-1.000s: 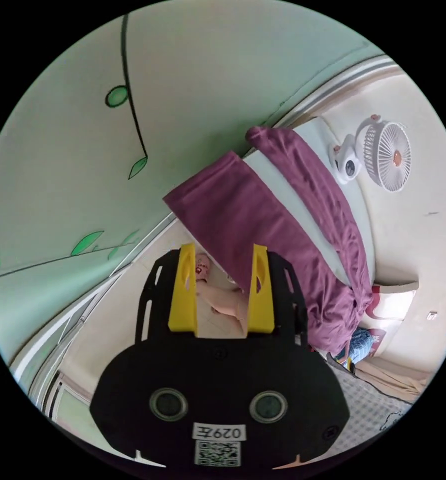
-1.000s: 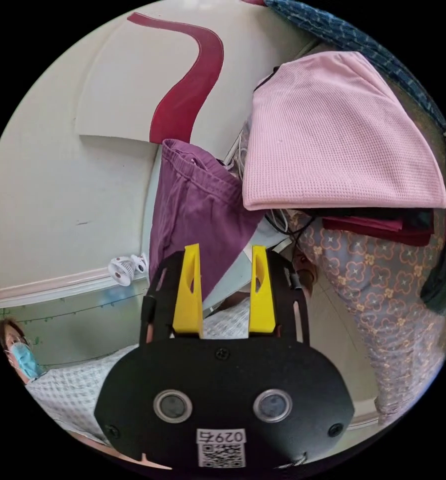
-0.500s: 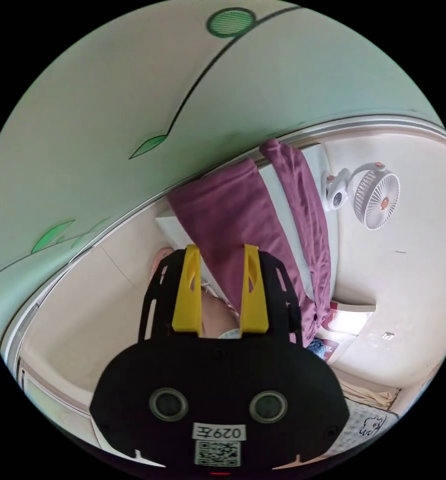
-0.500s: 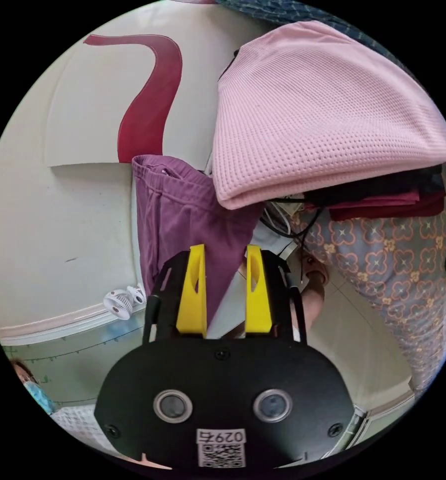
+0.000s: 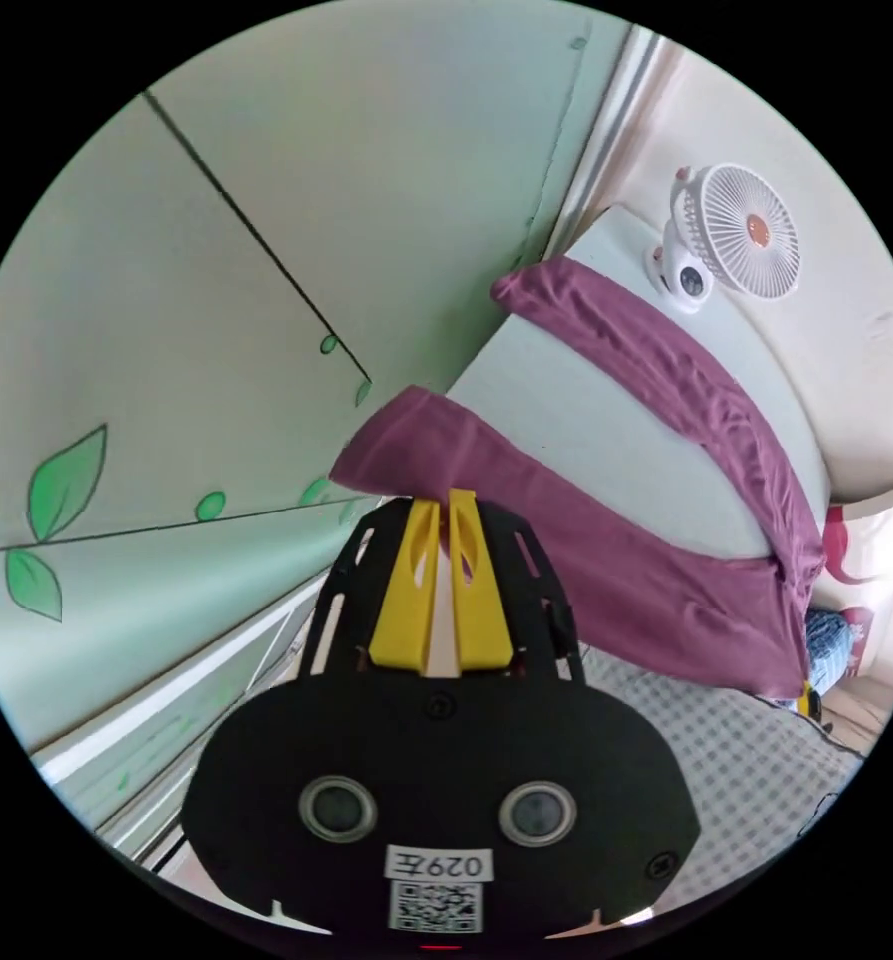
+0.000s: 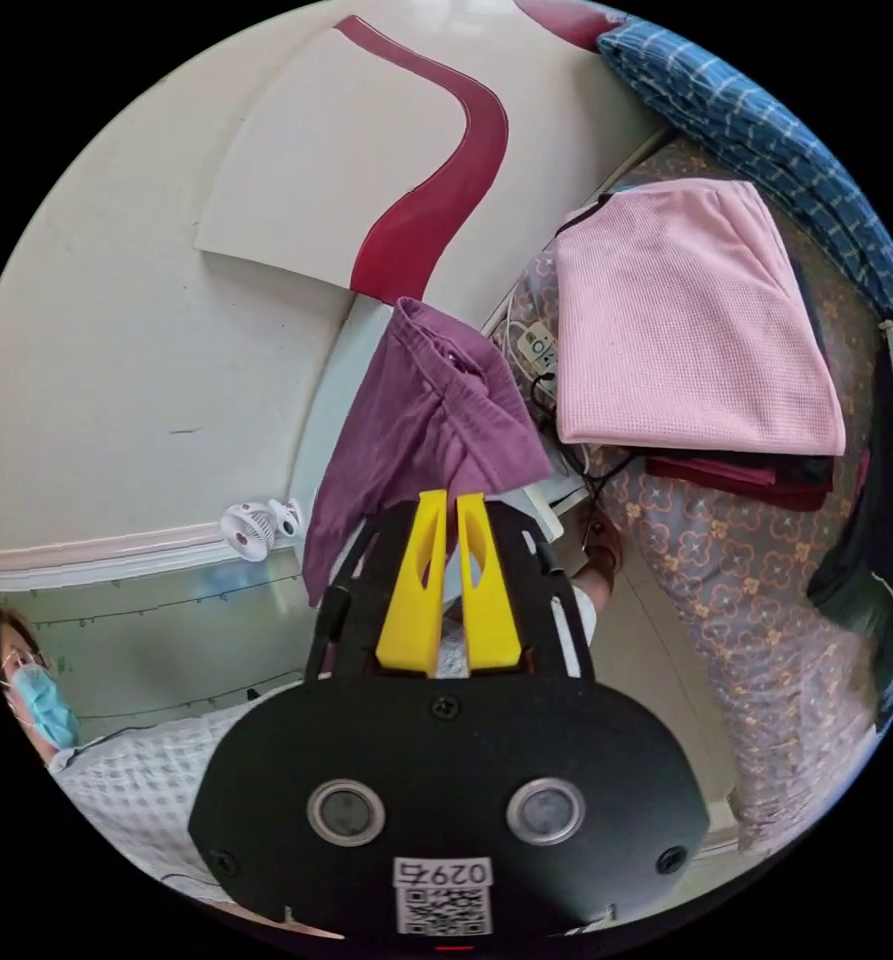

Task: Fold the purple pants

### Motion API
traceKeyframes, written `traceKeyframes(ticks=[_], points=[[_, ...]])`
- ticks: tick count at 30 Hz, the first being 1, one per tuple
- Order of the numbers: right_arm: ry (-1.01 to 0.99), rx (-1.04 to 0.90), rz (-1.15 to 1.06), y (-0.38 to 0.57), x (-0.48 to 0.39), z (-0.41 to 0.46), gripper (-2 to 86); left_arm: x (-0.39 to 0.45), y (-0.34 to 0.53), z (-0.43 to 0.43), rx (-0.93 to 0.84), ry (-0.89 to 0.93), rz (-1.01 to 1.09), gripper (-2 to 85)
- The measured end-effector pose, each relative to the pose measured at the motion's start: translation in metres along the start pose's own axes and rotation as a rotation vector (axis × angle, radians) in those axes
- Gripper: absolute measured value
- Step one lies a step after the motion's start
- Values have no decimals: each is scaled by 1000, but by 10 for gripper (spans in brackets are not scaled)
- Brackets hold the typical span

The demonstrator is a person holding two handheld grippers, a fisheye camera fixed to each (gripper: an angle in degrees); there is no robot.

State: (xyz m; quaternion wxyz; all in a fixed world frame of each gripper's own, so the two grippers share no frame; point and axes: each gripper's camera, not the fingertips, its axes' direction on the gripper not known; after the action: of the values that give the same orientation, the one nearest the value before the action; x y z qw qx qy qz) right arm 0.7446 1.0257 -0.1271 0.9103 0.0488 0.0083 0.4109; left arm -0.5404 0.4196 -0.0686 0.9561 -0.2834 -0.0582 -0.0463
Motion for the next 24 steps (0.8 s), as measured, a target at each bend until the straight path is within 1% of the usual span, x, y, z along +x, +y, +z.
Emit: traceKeyframes(ticks=[4, 8, 10, 12, 14, 16, 18, 19, 20, 22, 24], points=[[-27, -48, -48, -23, -34, 16, 8, 34, -44, -36, 54, 16, 101, -9], [54, -120, -126, -88, -91, 76, 12, 109, -142, -55, 118, -19, 257, -5], [111, -157, -130, -127, -109, 117, 16, 145, -195, -45, 60, -32, 310, 3], [204, -288, -97, -177, -114, 188, 26, 186, -262, -10, -100, -40, 330, 40], [220, -348, -86, -196, -116, 225, 40, 207, -293, 10, -188, -49, 341, 64], [161, -248, -133, -193, -130, 225, 45, 218, -305, 7, -168, -35, 343, 83], [132, -98, -243, -169, -148, 211, 24, 216, -302, -13, -49, -36, 309, 106], [134, -80, -264, -161, -150, 210, 20, 214, -300, -16, -29, -41, 297, 113], [136, -77, -299, -145, -153, 212, 12, 209, -296, -21, -13, -45, 280, 125], [114, -130, -358, -119, -156, 228, 4, 203, -290, -21, -25, -21, 269, 135], [128, -256, -395, -84, -160, 276, -1, 199, -283, -15, -50, 65, 268, 135]])
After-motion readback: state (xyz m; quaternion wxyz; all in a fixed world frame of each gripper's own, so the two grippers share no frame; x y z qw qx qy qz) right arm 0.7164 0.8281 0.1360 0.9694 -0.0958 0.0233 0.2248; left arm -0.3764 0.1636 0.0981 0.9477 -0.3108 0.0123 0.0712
